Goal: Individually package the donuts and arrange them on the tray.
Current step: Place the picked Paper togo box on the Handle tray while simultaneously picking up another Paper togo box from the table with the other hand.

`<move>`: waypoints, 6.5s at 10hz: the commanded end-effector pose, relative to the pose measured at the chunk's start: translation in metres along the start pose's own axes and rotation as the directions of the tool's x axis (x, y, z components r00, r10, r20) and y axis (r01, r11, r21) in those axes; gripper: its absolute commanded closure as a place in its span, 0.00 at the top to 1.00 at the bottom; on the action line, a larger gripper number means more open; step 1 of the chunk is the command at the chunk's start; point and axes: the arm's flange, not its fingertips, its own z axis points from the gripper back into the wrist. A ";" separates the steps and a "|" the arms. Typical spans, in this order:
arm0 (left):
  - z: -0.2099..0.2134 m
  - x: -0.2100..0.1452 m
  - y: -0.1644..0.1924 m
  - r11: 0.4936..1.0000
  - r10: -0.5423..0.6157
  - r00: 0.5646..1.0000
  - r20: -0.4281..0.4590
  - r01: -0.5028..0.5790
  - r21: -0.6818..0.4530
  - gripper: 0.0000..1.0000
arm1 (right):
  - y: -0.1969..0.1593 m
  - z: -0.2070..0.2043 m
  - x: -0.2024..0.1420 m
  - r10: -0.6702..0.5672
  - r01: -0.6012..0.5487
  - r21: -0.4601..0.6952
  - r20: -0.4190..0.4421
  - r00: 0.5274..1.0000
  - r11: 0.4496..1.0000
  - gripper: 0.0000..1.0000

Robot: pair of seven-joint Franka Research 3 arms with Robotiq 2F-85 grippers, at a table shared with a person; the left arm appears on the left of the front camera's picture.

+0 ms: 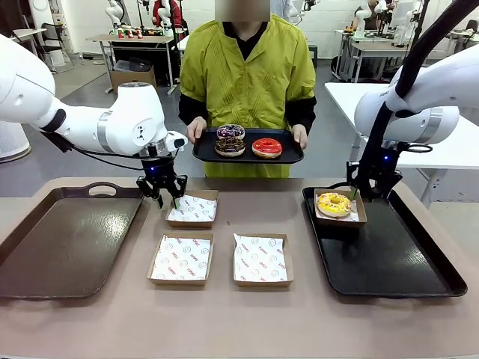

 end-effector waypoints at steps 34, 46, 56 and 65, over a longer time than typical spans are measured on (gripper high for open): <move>0.212 -0.003 -0.060 0.994 0.108 0.988 0.113 -0.110 0.004 0.00 | -0.309 0.082 -0.069 0.051 0.133 0.915 -0.164 0.985 0.380 1.00; 0.212 -0.003 -0.060 0.994 0.108 0.988 0.113 -0.110 0.004 0.00 | -0.309 0.082 -0.069 0.051 0.133 0.915 -0.164 0.985 0.380 1.00; 0.212 -0.003 -0.060 0.994 0.108 0.988 0.113 -0.110 0.004 0.00 | -0.309 0.082 -0.069 0.051 0.133 0.915 -0.164 0.985 0.380 1.00; 0.254 -0.083 0.053 0.998 0.017 0.999 0.043 -0.014 -0.067 0.01 | -0.187 0.148 -0.060 0.043 0.072 0.708 -0.143 0.989 0.702 1.00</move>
